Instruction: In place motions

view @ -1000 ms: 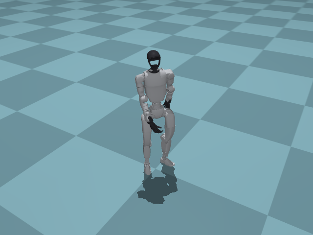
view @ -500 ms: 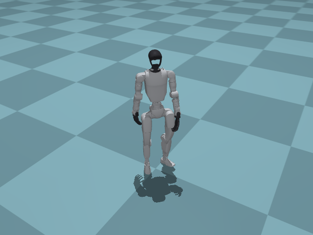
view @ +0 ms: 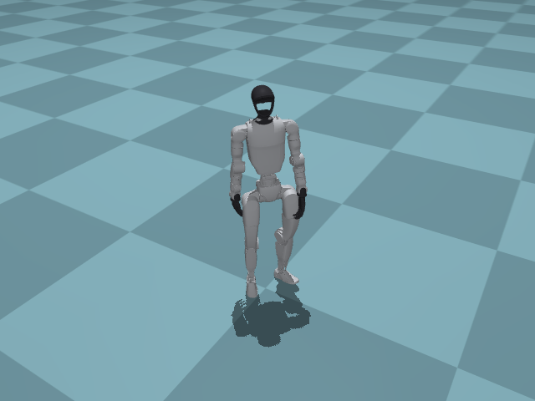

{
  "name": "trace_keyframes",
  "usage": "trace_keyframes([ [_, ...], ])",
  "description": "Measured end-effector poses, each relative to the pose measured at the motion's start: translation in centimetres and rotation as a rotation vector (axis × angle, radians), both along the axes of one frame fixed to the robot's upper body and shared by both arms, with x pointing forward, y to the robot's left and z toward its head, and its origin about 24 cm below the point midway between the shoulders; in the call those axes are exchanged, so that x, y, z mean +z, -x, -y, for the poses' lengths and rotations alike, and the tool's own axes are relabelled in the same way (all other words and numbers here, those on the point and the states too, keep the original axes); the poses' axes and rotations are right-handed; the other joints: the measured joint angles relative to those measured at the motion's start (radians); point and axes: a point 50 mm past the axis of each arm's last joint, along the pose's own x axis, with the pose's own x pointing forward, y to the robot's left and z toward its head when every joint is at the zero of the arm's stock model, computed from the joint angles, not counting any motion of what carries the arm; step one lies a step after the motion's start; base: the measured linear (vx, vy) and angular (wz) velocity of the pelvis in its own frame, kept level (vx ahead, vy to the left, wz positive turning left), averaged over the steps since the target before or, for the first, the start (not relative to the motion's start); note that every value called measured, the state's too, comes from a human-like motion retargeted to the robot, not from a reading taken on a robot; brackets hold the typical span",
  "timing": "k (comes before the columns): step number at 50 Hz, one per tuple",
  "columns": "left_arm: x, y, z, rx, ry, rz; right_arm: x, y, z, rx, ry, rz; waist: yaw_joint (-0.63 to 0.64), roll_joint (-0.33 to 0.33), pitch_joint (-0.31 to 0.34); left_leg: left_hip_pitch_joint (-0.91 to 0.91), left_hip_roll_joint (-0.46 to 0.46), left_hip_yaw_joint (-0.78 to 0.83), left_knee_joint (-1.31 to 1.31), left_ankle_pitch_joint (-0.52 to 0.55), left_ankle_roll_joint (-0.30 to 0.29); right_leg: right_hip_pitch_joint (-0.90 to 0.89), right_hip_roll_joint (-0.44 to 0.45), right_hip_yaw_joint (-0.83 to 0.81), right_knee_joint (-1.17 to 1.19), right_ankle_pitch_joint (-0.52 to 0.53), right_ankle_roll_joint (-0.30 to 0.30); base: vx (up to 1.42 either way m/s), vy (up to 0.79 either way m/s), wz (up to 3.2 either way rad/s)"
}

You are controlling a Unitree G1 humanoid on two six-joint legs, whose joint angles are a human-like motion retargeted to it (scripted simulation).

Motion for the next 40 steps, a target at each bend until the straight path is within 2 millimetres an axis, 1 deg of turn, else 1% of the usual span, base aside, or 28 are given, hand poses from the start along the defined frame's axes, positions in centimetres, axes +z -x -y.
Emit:
trace_keyframes([
  [3,-0.3,7.8,0.1,0.078,-0.01,-0.22,-0.1,-7.2,-2.5,0.131,-0.11,0.19,-0.012,0.003,0.0,0.0,0.0,-0.006,-0.003,0.001,0.0,-0.002,0.004,0.009,0.0,0.001,0.002,0.0,0.0,0.0],
  [5,0.1,13.0,0.5,0.137,-0.011,-0.349,0.6,-12.0,-4.8,0.204,-0.181,0.333,-0.02,0.007,-0.001,0.001,0.001,-0.005,-0.006,0.0,-0.002,-0.006,0.007,0.017,0.002,0.001,0.003,0.0,0.0,0.0],
  [7,1.2,17.9,0.8,0.182,-0.011,-0.467,1.9,-16.3,-7.0,0.25,-0.241,0.476,-0.026,0.013,-0.002,0.002,0.003,-0.001,-0.007,-0.001,-0.003,-0.011,0.01,0.025,0.003,0.002,0.005,0.0,0.0,0.0],
  [10,3.4,24.0,1.5,0.219,-0.023,-0.626,4.7,-21.9,-10.5,0.288,-0.327,0.682,-0.032,0.019,0.001,0.006,0.004,0.004,-0.008,-0.002,-0.006,-0.013,0.013,0.033,0.005,0.003,0.006,0.0,0.0,0.0],
  [12,4.4,26.3,1.8,0.237,-0.033,-0.688,6.2,-23.9,-12.0,0.314,-0.361,0.773,-0.033,0.019,0.003,0.008,0.005,0.004,-0.008,-0.003,-0.007,-0.011,0.013,0.034,0.004,0.004,0.007,0.0,0.0,0.0],
  [14,5.3,27.8,2.0,0.263,-0.041,-0.734,7.6,-25.6,-13.0,0.352,-0.38,0.858,-0.031,0.017,0.004,0.009,0.005,0.002,-0.008,-0.002,-0.007,-0.01,0.013,0.033,0.004,0.003,0.007,0.0,0.0,0.0],
  [15,5.6,28.3,2.0,0.277,-0.045,-0.749,8.2,-26.3,-13.3,0.372,-0.383,0.893,-0.03,0.016,0.003,0.009,0.004,0.0,-0.007,-0.002,-0.007,-0.009,0.012,0.032,0.004,0.002,0.007,0.0,0.0,0.0],
  [16,5.7,28.4,1.9,0.29,-0.051,-0.752,8.5,-26.7,-13.4,0.392,-0.377,0.918,-0.03,0.014,0.002,0.008,0.004,-0.003,-0.007,-0.002,-0.007,-0.008,0.012,0.03,0.004,0.002,0.007,0.0,0.0,0.0],
  [18,5.5,28.1,1.6,0.313,-0.066,-0.741,8.7,-27.0,-13.4,0.426,-0.358,0.949,-0.031,0.01,0.0,0.007,0.003,-0.009,-0.006,-0.001,-0.006,-0.005,0.01,0.026,0.004,-0.001,0.007,0.0,0.0,0.0],
  [20,4.8,27.0,1.2,0.325,-0.078,-0.709,8.3,-26.5,-13.1,0.446,-0.341,0.943,-0.035,0.006,-0.003,0.005,0.001,-0.016,-0.005,0.0,-0.005,-0.002,0.009,0.02,0.004,-0.003,0.007,0.03,-0.02,0.18],
  [22,3.8,25.0,0.7,0.318,-0.082,-0.656,7.2,-25.1,-12.4,0.451,-0.327,0.893,-0.038,0.002,-0.007,0.003,-0.001,-0.022,-0.004,0.001,-0.004,0.002,0.008,0.014,0.003,-0.006,0.006,0.03,0.0,0.07],
  [25,2.1,20.6,-0.1,0.266,-0.077,-0.556,4.8,-21.9,-10.6,0.456,-0.279,0.774,-0.038,-0.003,-0.014,0.002,-0.003,-0.028,-0.003,0.002,-0.001,0.007,0.006,0.003,0.001,-0.008,0.006,0.0,0.0,0.0],
  [27,0.9,16.1,-0.4,0.19,-0.055,-0.458,2.9,-18.6,-8.5,0.467,-0.224,0.655,-0.036,-0.005,-0.018,-0.001,-0.004,-0.029,-0.002,0.002,0.001,0.011,0.004,-0.005,-0.001,-0.01,0.006,0.0,0.0,0.0],
  [29,0.2,12.3,-0.5,0.124,-0.034,-0.371,1.4,-15.2,-6.7,0.476,-0.184,0.534,-0.036,-0.006,-0.023,-0.002,-0.004,-0.029,-0.002,0.002,0.002,0.013,0.003,-0.01,-0.002,-0.011,0.007,0.0,0.0,0.0],
  [32,-0.3,5.2,-0.2,0.032,0.013,-0.19,-0.1,-8.8,-3.6,0.469,-0.12,0.308,-0.038,-0.006,-0.027,-0.004,-0.002,-0.027,0.0,0.001,0.004,0.016,0.002,-0.016,-0.002,-0.014,0.009,0.0,0.0,0.0],
  [34,-0.1,0.5,0.2,-0.012,0.048,-0.047,-0.4,-4.4,-1.7,0.436,-0.08,0.155,-0.045,-0.006,-0.029,-0.006,-0.002,-0.025,0.0,0.001,0.005,0.017,0.001,-0.019,-0.003,-0.015,0.01,0.0,0.0,0.0],
  [37,1.2,-6.1,0.8,-0.053,0.081,0.173,0.1,1.7,0.8,0.351,-0.017,-0.041,-0.062,-0.005,-0.033,-0.008,0.0,-0.016,0.001,0.001,0.005,0.017,0.0,-0.022,-0.005,-0.016,0.01,0.0,0.0,0.0],
  [40,3.4,-11.8,1.0,-0.068,0.082,0.374,1.3,6.4,3.0,0.248,0.059,-0.156,-0.08,-0.001,-0.035,-0.009,0.001,-0.003,0.001,-0.001,0.004,0.012,-0.002,-0.021,-0.006,-0.015,0.008,0.01,0.0,-0.21],
])
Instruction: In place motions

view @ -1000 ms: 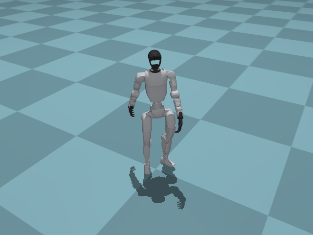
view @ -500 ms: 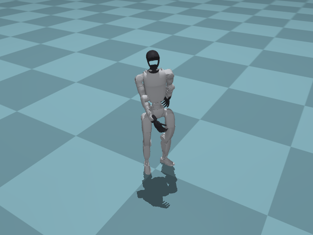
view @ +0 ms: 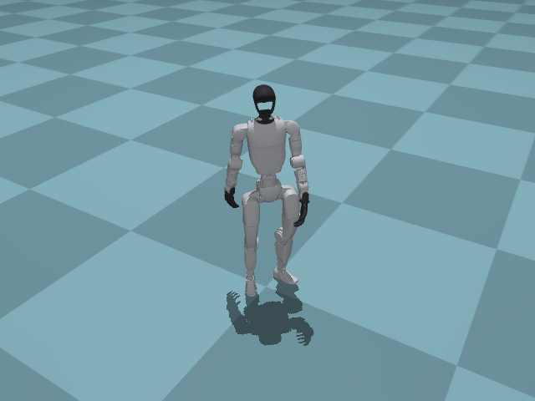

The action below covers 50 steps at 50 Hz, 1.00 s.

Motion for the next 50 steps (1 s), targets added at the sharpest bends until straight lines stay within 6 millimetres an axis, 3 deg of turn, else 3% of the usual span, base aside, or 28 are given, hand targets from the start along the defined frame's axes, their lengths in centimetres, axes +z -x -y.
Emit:
trace_keyframes([
  [3,2.2,-4.0,0.0,0.004,0.0,0.159,1.2,3.1,1.8,-0.072,0.095,-0.045,-0.013,0.003,0.003,0.002,0.001,0.016,0.001,-0.002,-0.002,-0.005,-0.002,0.004,0.002,0.001,-0.002,0.0,-0.01,-0.25],
  [7,3.8,-6.3,-0.1,0.001,-0.016,0.267,2.2,5.3,3.2,-0.145,0.184,-0.077,-0.023,0.008,0.012,0.007,0.002,0.029,0.001,-0.004,-0.002,-0.006,-0.003,0.004,0.004,0.002,-0.007,-0.01,0.0,-0.1],
  [10,3.5,-5.9,-0.1,-0.016,-0.039,0.259,2.4,5.6,3.3,-0.18,0.209,-0.08,-0.023,0.012,0.018,0.008,0.001,0.026,0.001,-0.003,-0.001,-0.004,-0.004,0.0,0.005,0.001,-0.008,0.0,0.0,0.0],
  [13,1.9,-3.5,0.0,-0.054,-0.052,0.167,1.8,4.5,2.5,-0.178,0.185,-0.067,-0.012,0.014,0.02,0.006,-0.001,0.012,0.002,-0.001,0.001,0.002,-0.006,-0.01,0.005,-0.001,-0.009,-0.01,0.02,0.23],
  [15,0.5,-1.0,0.0,-0.084,-0.061,0.068,1.1,3.0,1.8,-0.157,0.146,-0.047,0.002,0.014,0.019,0.004,-0.003,0.001,0.002,0.001,0.002,0.006,-0.006,-0.015,0.004,-0.003,-0.009,0.0,0.02,0.28],
  [18,-1.8,4.4,-0.2,-0.119,-0.09,-0.135,-0.1,-0.8,0.0,-0.111,0.065,0.028,0.029,0.013,0.017,0.003,-0.006,-0.013,0.002,0.003,0.004,0.009,-0.006,-0.016,0.003,-0.003,-0.009,0.0,0.02,0.25],
  [20,-3.0,8.8,-0.5,-0.124,-0.11,-0.287,-0.9,-4.4,-1.4,-0.079,-0.001,0.106,0.044,0.014,0.017,0.004,-0.007,-0.019,0.001,0.004,0.005,0.01,-0.004,-0.011,0.003,-0.002,-0.008,0.0,0.0,0.0],
  [24,-3.8,18.9,-1.2,-0.053,-0.125,-0.589,-1.3,-14.1,-5.0,0.015,-0.173,0.339,0.042,0.018,0.023,0.007,-0.008,-0.021,-0.005,0.006,0.003,0.005,0.0,0.001,0.002,0.003,-0.006,0.0,0.0,0.0],
  [27,-2.9,26.5,-1.1,0.048,-0.111,-0.788,0.2,-21.5,-8.7,0.094,-0.318,0.55,0.04,0.023,0.025,0.01,-0.005,-0.011,-0.009,0.006,0.0,-0.004,0.005,0.015,0.004,0.008,-0.006,0.0,0.0,0.0],
  [30,-1.1,33.0,-0.8,0.165,-0.096,-0.953,3.0,-27.7,-12.5,0.159,-0.446,0.763,0.038,0.025,0.032,0.015,-0.002,-0.002,-0.011,0.006,-0.004,-0.01,0.009,0.026,0.005,0.012,-0.005,0.0,0.0,0.0],
  [33,0.9,37.6,-0.1,0.295,-0.094,-1.074,6.1,-31.9,-15.3,0.207,-0.541,0.935,0.04,0.022,0.037,0.018,0.002,0.001,-0.011,0.007,-0.007,-0.01,0.012,0.032,0.006,0.014,-0.004,0.0,0.0,0.0],
  [36,2.2,40.1,0.4,0.427,-0.095,-1.141,8.4,-34.4,-16.8,0.252,-0.581,1.057,0.036,0.015,0.038,0.018,0.005,-0.004,-0.01,0.009,-0.009,-0.009,0.014,0.032,0.006,0.014,-0.003,0.0,0.0,0.0],
  [40,2.1,39.9,0.6,0.534,-0.102,-1.134,9.2,-35.1,-17.1,0.296,-0.578,1.11,0.028,0.005,0.035,0.014,0.007,-0.013,-0.008,0.012,-0.01,-0.007,0.015,0.028,0.006,0.012,-0.002,0.0,0.0,0.0],
  [43,0.6,37.2,0.2,0.534,-0.101,-1.054,7.6,-33.4,-16.4,0.287,-0.561,1.049,0.024,-0.001,0.028,0.012,0.008,-0.015,-0.007,0.013,-0.01,-0.005,0.015,0.026,0.005,0.011,-0.003,0.0,0.0,0.0],
  [47,-1.9,30.8,-0.7,0.42,-0.094,-0.896,3.9,-28.7,-14.1,0.235,-0.494,0.869,0.021,-0.009,0.018,0.01,0.008,-0.015,-0.005,0.014,-0.008,-0.003,0.015,0.019,0.004,0.01,-0.004,0.0,0.0,0.0],
  [50,-3.2,24.5,-1.2,0.278,-0.086,-0.752,0.9,-23.2,-11.2,0.214,-0.412,0.675,0.022,-0.012,0.01,0.009,0.007,-0.013,-0.004,0.013,-0.005,0.001,0.015,0.012,0.002,0.01,-0.005,0.0,0.0,0.0],
])
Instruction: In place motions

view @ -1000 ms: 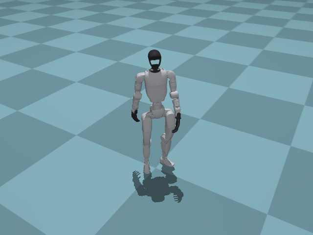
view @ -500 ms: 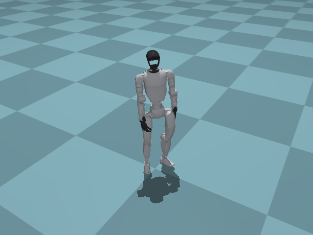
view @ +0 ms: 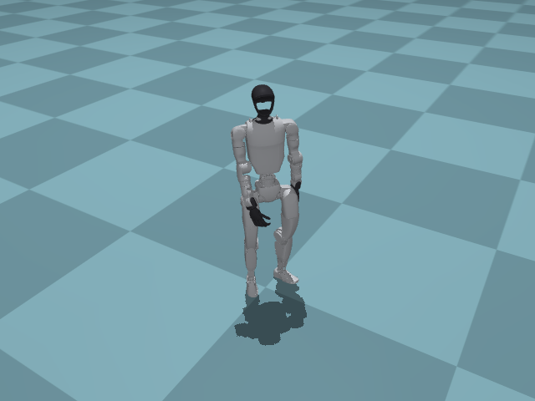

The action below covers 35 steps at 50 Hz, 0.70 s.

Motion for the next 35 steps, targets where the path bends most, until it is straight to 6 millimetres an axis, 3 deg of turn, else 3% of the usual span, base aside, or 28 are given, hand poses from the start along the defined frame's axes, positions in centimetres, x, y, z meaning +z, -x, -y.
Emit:
trace_keyframes([
  [5,-0.2,-12.3,0.6,-0.189,0.083,0.314,-2.4,11.3,6.2,-0.065,0.209,-0.382,-0.019,-0.001,0.005,-0.005,-0.001,-0.007,0.007,0.0,0.004,0.01,-0.005,-0.018,-0.001,-0.004,0.002,0.0,0.0,0.0],
  [8,1.3,-19.5,1.1,-0.255,0.103,0.547,-1.9,18.0,9.5,-0.169,0.319,-0.598,-0.035,-0.004,0.008,-0.011,-0.002,-0.001,0.011,0.001,0.005,0.011,-0.011,-0.027,-0.003,-0.005,0.003,0.0,0.0,0.0],
  [11,3.9,-25.9,1.3,-0.304,0.067,0.779,-0.6,23.4,11.9,-0.32,0.402,-0.724,-0.047,-0.008,0.016,-0.014,-0.005,0.008,0.013,0.001,0.005,0.01,-0.019,-0.032,-0.006,-0.003,0.006,-0.06,-0.02,-0.14],
  [15,7.8,-32.0,1.6,-0.341,0.003,1.042,1.4,28.8,14.2,-0.556,0.524,-0.802,-0.046,-0.012,0.026,-0.011,-0.009,0.026,0.014,0.001,0.003,0.005,-0.029,-0.032,-0.006,0.001,0.008,-0.04,0.0,-0.22],
  [18,9.4,-33.9,1.8,-0.345,-0.029,1.142,2.7,31.2,15.0,-0.685,0.597,-0.846,-0.04,-0.011,0.031,-0.01,-0.01,0.038,0.013,0.0,0.003,0.0,-0.032,-0.03,-0.003,0.003,0.008,-0.02,0.02,-0.14],
  [22,9.0,-33.4,2.1,-0.333,-0.003,1.134,2.9,31.7,14.9,-0.744,0.639,-0.88,-0.038,-0.005,0.036,-0.01,-0.01,0.038,0.013,-0.001,0.004,-0.001,-0.032,-0.03,-0.001,0.003,0.009,0.0,0.0,0.0],
  [26,5.9,-29.3,2.0,-0.317,0.026,0.967,1.1,28.5,13.3,-0.709,0.558,-0.823,-0.031,0.002,0.034,-0.013,-0.011,0.025,0.013,0.001,0.007,0.0,-0.03,-0.035,-0.001,0.001,0.007,0.0,0.0,0.0],
  [30,2.1,-21.9,1.3,-0.286,0.036,0.653,-1.2,22.2,10.4,-0.613,0.402,-0.702,-0.016,0.007,0.029,-0.014,-0.011,0.013,0.012,0.003,0.009,0.002,-0.027,-0.032,0.0,0.001,0.005,0.0,0.0,0.0],
  [35,-0.4,-9.6,0.3,-0.159,0.046,0.271,-2.4,10.8,5.2,-0.404,0.12,-0.459,0.001,0.001,0.026,-0.004,-0.012,0.014,0.008,0.003,0.007,-0.001,-0.021,-0.009,0.002,0.005,0.002,0.01,-0.02,-0.03],
])
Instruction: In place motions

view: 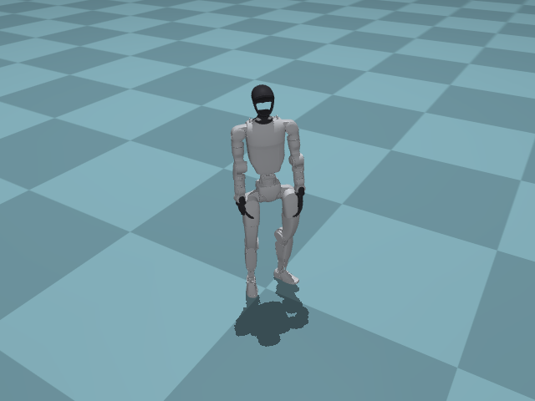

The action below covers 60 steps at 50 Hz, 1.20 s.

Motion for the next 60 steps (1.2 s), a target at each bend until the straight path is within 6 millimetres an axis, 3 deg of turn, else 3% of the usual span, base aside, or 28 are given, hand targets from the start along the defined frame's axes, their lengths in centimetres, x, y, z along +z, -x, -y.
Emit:
trace_keyframes([
  [3,0.0,7.4,0.0,0.115,-0.02,-0.169,1.2,-7.4,-3.7,0.111,-0.128,0.229,0.003,-0.003,0.001,0.005,0.002,0.009,-0.002,-0.002,-0.003,-0.008,0.004,0.016,0.002,0.004,0.0,0.0,-0.02,-0.04],
  [5,1.0,13.1,0.1,0.199,-0.034,-0.302,3.2,-12.4,-6.4,0.184,-0.2,0.402,0.006,-0.002,0.002,0.009,0.004,0.017,-0.005,-0.003,-0.006,-0.012,0.008,0.028,0.003,0.006,0.0,0.0,0.0,0.0],
  [8,2.8,18.9,0.4,0.274,-0.057,-0.457,5.8,-16.8,-8.8,0.252,-0.257,0.578,0.001,-0.001,0.002,0.01,0.007,0.018,-0.005,-0.003,-0.008,-0.015,0.012,0.036,0.005,0.006,0.001,0.0,0.0,0.0],
  [10,4.3,22.3,0.8,0.318,-0.081,-0.558,7.5,-19.1,-10.1,0.295,-0.281,0.68,-0.005,-0.001,0.003,0.01,0.009,0.014,-0.005,-0.003,-0.009,-0.015,0.013,0.037,0.005,0.005,0.002,0.0,0.0,0.0],
  [12,5.3,24.4,1.1,0.354,-0.107,-0.625,8.7,-20.5,-10.9,0.328,-0.289,0.75,-0.011,-0.002,0.004,0.01,0.01,0.009,-0.005,-0.003,-0.009,-0.013,0.014,0.036,0.005,0.004,0.003,0.0,0.0,0.0],
  [15,5.9,25.4,1.2,0.37,-0.131,-0.653,9.4,-21.2,-11.1,0.355,-0.283,0.798,-0.013,-0.003,0.002,0.007,0.009,0.003,-0.004,-0.002,-0.009,-0.012,0.014,0.032,0.005,0.002,0.003,0.0,0.0,0.0],
  [18,5.1,24.0,1.1,0.344,-0.128,-0.615,8.3,-20.1,-10.3,0.36,-0.255,0.769,-0.013,-0.003,-0.002,0.005,0.008,0.0,-0.003,-0.001,-0.008,-0.011,0.013,0.029,0.004,0.0,0.003,0.0,0.0,0.0],
  [22,2.9,19.2,0.3,0.27,-0.125,-0.491,5.1,-15.8,-8.0,0.342,-0.196,0.602,-0.021,-0.007,-0.011,0.001,0.005,-0.006,-0.001,-0.001,-0.006,-0.006,0.01,0.019,0.001,-0.002,0.002,0.0,0.0,0.0],
  [25,1.1,13.4,-0.5,0.164,-0.119,-0.342,2.3,-10.6,-5.4,0.312,-0.128,0.402,-0.023,-0.01,-0.019,-0.001,0.005,-0.005,0.0,-0.001,-0.004,-0.003,0.008,0.012,-0.001,-0.003,0.003,0.0,0.0,0.0],
  [30,-0.2,0.4,-1.2,-0.092,-0.061,0.012,0.0,-0.1,0.0,0.287,0.005,0.035,-0.024,-0.011,-0.02,-0.005,0.007,0.002,0.001,0.0,-0.002,0.0,0.007,0.005,-0.003,-0.004,0.005,0.0,0.0,0.0],
  [34,1.8,-10.0,-1.0,-0.21,-0.038,0.327,0.4,8.0,3.3,0.211,0.096,-0.192,-0.047,-0.013,-0.024,-0.015,0.008,0.003,0.001,0.003,-0.001,-0.002,0.005,-0.005,-0.007,-0.006,0.004,0.0,0.0,0.0],
  [37,4.4,-16.1,-1.1,-0.232,-0.052,0.527,1.6,13.1,5.4,0.105,0.172,-0.322,-0.063,-0.017,-0.031,-0.019,0.009,0.012,0.0,0.004,-0.002,-0.008,0.003,-0.007,-0.008,-0.007,0.002,-0.01,-0.01,-0.07],
  [40,7.0,-20.5,-1.1,-0.208,-0.061,0.686,3.0,16.7,7.1,-0.016,0.261,-0.409,-0.072,-0.018,-0.031,-0.017,0.011,0.031,0.0,0.002,-0.004,-0.016,0.002,-0.003,-0.005,-0.007,-0.002,-0.02,-0.01,-0.3],
  [43,8.8,-22.9,-1.0,-0.173,-0.055,0.794,4.0,18.7,8.4,-0.13,0.352,-0.454,-0.077,-0.013,-0.025,-0.011,0.015,0.047,0.0,0.0,-0.005,-0.02,0.003,0.003,-0.001,-0.005,-0.007,-0.03,0.03,-0.27],
  [45,9.4,-23.6,-1.0,-0.158,-0.059,0.829,4.4,19.2,8.9,-0.189,0.396,-0.46,-0.08,-0.009,-0.021,-0.008,0.016,0.053,0.001,-0.002,-0.006,-0.02,0.004,0.003,0.0,-0.005,-0.009,0.0,0.0,0.0],
  [48,8.8,-22.9,-0.9,-0.159,-0.064,0.813,4.1,18.8,8.8,-0.233,0.413,-0.441,-0.081,-0.004,-0.019,-0.008,0.016,0.047,0.001,-0.001,-0.005,-0.015,0.003,-0.003,0.0,-0.007,-0.011,0.0,0.01,0.06],
  [52,5.9,-18.9,-0.3,-0.194,-0.039,0.666,2.8,16.1,7.1,-0.201,0.337,-0.387,-0.064,-0.003,-0.023,-0.013,0.012,0.024,0.002,0.004,-0.002,-0.006,0.001,-0.015,-0.002,-0.011,-0.011,0.02,0.02,0.29],
  [56,2.1,-11.1,-0.1,-0.219,-0.018,0.381,0.9,10.2,4.5,-0.056,0.197,-0.247,-0.043,-0.003,-0.024,-0.015,0.007,-0.001,0.004,0.007,0.002,0.005,0.0,-0.02,-0.003,-0.015,-0.01,0.02,0.03,0.32],
  [60,-0.1,0.1,-0.2,-0.157,-0.021,-0.002,-0.1,1.1,1.1,0.124,0.021,-0.008,-0.031,0.001,-0.021,-0.01,0.004,-0.014,0.003,0.008,0.003,0.01,0.002,-0.012,-0.003,-0.014,-0.008,0.01,0.01,0.11],
])
